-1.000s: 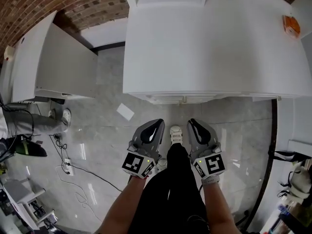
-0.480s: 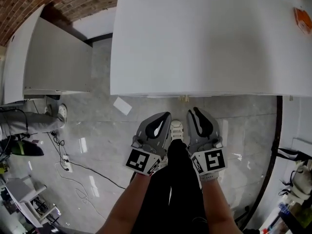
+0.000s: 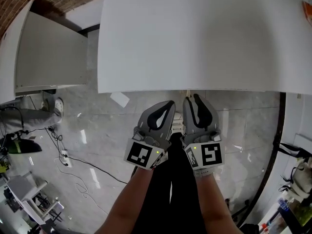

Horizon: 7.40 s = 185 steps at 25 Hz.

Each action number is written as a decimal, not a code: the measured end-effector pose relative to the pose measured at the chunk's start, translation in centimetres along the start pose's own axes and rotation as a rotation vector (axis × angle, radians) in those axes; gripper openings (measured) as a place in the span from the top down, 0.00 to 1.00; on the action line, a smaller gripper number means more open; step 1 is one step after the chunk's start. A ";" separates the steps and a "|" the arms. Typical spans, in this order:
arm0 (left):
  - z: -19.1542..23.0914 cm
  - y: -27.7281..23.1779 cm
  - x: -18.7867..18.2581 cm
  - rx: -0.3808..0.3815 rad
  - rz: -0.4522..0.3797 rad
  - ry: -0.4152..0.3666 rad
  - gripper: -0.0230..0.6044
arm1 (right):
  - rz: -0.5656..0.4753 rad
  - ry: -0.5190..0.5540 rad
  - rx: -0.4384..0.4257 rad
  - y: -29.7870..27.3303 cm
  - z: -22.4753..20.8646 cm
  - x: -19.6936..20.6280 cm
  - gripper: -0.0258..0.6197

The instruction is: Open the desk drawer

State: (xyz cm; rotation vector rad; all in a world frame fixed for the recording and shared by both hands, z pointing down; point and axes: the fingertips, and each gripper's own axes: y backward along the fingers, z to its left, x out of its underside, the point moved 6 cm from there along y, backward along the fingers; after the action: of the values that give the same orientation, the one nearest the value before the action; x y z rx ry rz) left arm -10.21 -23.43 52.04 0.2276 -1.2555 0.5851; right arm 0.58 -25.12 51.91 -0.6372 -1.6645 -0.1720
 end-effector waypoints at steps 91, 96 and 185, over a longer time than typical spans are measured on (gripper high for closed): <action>-2.6 4.1 3.3 0.067 0.009 0.007 0.96 | 0.001 -0.066 0.034 6.2 2.8 3.8 0.84; -3.1 4.8 3.2 0.076 0.013 0.017 0.96 | 0.005 -0.068 0.039 7.0 3.3 4.1 0.85; -10.9 16.6 5.5 0.028 0.075 0.031 0.96 | 0.038 0.023 -0.108 21.6 7.6 4.8 0.89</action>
State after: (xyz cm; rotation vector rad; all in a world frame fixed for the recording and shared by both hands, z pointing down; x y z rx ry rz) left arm -9.00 -2.90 51.32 0.1947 -1.2303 0.6682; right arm 4.48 -2.15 49.71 -0.7451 -1.6282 -0.2423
